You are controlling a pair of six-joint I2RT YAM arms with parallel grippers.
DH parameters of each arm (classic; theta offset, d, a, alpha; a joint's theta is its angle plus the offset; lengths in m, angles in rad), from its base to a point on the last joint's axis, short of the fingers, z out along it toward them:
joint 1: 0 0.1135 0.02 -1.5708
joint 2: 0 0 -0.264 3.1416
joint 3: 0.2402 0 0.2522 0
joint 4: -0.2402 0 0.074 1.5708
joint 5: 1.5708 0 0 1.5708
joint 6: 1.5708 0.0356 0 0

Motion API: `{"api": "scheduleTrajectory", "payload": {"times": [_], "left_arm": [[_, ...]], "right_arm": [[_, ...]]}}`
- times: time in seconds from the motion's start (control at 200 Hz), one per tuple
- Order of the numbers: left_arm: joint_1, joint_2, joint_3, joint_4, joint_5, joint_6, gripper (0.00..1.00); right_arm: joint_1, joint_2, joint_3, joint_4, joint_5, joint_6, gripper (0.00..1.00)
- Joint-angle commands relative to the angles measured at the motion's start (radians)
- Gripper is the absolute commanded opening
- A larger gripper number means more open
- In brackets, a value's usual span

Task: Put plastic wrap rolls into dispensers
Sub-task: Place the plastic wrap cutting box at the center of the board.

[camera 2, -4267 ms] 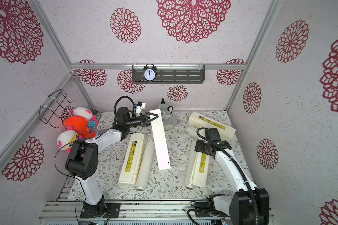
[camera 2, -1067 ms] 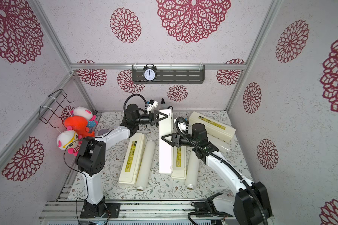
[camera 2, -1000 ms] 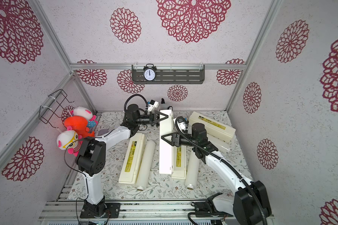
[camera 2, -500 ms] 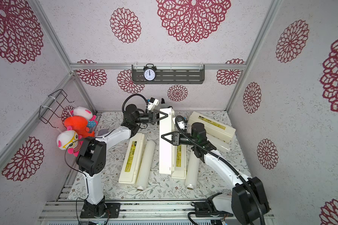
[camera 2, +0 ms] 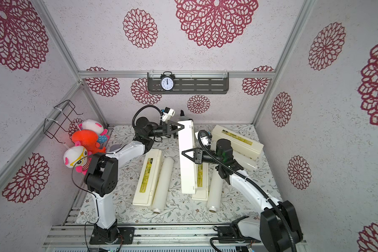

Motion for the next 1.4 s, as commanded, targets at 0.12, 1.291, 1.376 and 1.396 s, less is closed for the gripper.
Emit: {"api": "scheduleTrajectory", "payload": {"times": [0.12, 1.291, 1.376, 1.396], "left_arm": [[0.092, -0.016, -0.041, 0.07, -0.059, -0.053, 0.98], [0.265, -0.433, -0.492, -0.649, -0.448, 0.5, 0.98], [0.273, -0.431, -0.503, -0.646, -0.449, 0.5, 0.98], [0.275, -0.431, -0.505, -0.646, -0.449, 0.5, 0.98]], "right_arm": [[-0.031, -0.074, -0.001, 0.108, 0.031, 0.113, 0.0], [0.249, 0.606, 0.555, -0.774, 0.892, -0.033, 0.0], [0.256, 0.627, 0.56, -0.808, 0.923, -0.034, 0.0], [0.258, 0.632, 0.56, -0.815, 0.927, -0.033, 0.0]]}}
